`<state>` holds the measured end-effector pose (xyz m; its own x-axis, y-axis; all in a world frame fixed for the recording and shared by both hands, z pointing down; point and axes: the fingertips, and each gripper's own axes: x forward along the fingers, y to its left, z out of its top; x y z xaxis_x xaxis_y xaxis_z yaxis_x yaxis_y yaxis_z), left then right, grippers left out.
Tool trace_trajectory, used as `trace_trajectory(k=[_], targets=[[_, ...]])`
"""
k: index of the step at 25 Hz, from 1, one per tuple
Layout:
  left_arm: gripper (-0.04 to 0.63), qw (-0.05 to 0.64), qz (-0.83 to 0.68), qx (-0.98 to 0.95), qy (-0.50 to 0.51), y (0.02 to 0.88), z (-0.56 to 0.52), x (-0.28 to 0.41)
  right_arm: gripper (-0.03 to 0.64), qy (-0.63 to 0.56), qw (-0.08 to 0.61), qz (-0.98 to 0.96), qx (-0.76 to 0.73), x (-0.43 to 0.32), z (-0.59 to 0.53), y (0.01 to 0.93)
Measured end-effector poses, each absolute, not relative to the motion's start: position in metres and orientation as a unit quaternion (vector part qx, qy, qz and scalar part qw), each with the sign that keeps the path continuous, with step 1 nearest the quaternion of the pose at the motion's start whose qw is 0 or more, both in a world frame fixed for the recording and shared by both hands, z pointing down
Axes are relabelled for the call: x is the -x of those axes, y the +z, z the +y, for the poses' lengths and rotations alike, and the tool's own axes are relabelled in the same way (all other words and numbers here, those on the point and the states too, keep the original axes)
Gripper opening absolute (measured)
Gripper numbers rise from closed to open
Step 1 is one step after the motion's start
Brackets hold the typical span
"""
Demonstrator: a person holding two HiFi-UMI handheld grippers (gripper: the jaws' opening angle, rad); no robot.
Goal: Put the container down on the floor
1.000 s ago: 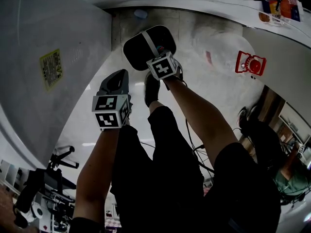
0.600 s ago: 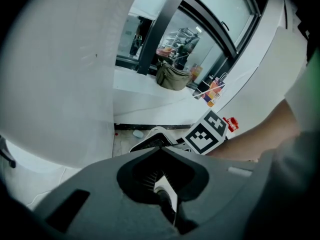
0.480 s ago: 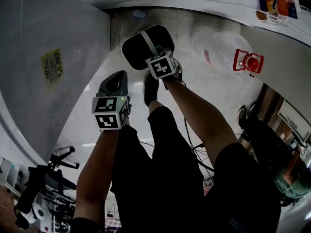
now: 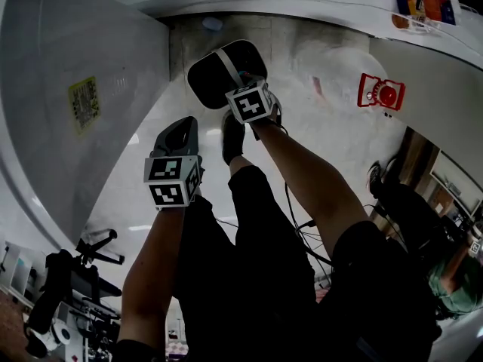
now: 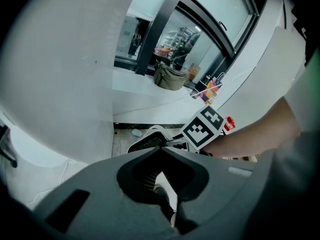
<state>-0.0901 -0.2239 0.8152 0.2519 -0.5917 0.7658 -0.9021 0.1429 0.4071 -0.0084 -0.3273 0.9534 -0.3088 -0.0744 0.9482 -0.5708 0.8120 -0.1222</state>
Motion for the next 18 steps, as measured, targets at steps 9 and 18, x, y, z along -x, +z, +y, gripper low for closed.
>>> trace_trajectory(k=[9,18], targets=[[0.009,0.464,-0.599,-0.624,0.189,0.81,-0.213,0.093,0.083,0.212,0.549,-0.783,-0.2,0.013,-0.319,0.952],[0.009,0.456,-0.604,-0.625,0.192,0.801,-0.209,0.094,0.14,0.229,0.535,-0.786,-0.209,0.002,-0.313,0.94]])
